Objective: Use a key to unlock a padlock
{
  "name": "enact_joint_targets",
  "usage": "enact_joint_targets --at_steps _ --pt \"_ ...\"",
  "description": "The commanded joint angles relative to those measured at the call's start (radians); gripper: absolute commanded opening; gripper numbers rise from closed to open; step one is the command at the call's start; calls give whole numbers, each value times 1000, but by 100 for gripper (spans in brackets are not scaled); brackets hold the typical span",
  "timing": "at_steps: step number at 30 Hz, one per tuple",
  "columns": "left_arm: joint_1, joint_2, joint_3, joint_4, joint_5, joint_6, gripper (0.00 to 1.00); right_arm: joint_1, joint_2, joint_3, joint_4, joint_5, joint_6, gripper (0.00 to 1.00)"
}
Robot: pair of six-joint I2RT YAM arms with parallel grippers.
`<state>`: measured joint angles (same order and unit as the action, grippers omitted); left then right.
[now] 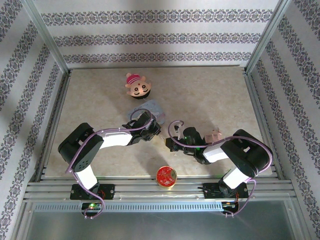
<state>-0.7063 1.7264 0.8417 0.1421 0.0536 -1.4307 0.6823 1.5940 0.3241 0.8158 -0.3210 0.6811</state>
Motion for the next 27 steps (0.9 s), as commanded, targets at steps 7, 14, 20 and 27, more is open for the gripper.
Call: enact_joint_targets --at_steps 7,14,20,27 --pt "18 38 -28 -45 118 -101 3 -19 -7 8 42 -17 -36 0" --pt "18 43 -33 -44 129 -103 3 -20 3 14 56 -12 -43 0" --pt "18 45 -35 -42 132 -104 3 -20 7 14 62 -13 -49 0" --pt "18 47 -36 -36 135 -105 3 -21 23 66 62 -15 -54 0"
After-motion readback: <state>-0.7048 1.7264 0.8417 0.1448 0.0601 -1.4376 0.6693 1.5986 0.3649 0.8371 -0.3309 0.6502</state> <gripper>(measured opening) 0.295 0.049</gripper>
